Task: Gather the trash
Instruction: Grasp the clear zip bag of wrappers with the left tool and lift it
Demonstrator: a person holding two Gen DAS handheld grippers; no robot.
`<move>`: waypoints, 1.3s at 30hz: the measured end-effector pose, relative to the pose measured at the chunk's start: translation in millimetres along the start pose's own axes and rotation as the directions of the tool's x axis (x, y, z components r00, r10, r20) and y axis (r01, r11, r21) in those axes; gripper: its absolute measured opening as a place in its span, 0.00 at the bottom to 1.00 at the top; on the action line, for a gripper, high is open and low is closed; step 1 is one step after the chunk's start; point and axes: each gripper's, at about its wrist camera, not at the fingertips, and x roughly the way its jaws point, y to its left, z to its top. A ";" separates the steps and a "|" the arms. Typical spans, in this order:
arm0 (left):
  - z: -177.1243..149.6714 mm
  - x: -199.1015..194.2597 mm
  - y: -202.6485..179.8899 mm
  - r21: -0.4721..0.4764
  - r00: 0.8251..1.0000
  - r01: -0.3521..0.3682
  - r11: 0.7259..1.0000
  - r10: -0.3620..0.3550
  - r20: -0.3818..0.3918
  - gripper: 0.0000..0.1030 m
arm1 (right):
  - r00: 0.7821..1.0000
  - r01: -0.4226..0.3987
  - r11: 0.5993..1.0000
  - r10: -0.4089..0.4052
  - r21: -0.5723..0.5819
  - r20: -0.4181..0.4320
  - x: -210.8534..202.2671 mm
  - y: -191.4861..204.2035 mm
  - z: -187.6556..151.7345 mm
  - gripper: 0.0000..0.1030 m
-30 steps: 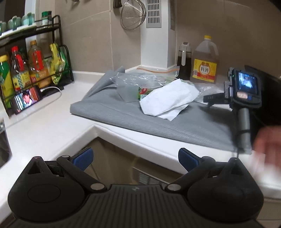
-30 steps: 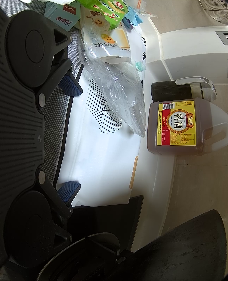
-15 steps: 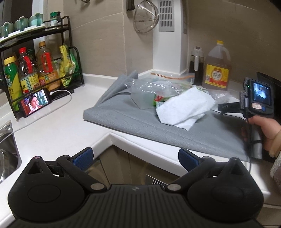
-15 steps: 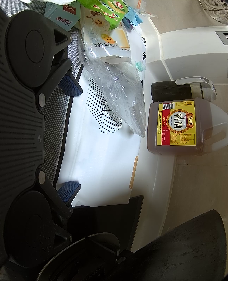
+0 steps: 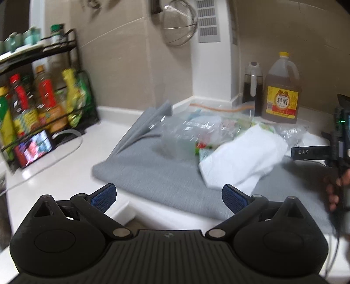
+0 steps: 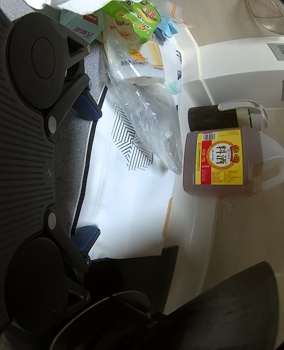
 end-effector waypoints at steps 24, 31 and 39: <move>31.8 194.9 -24.1 -0.093 0.812 0.572 0.815 -0.579 -0.077 1.00 | 0.994 -0.106 0.975 0.103 -0.194 -0.025 -5.4 45.8 -25.4 1.00; 30.6 205.7 0.5 -0.287 0.758 0.629 0.723 -0.652 0.017 1.00 | 0.992 -0.123 0.980 0.121 -0.157 -0.026 -3.6 41.5 -21.1 1.00; 33.6 204.9 4.0 -0.277 0.762 0.625 0.729 -0.648 0.013 1.00 | 0.993 -0.120 0.980 0.117 -0.158 -0.025 -4.2 43.6 -21.1 1.00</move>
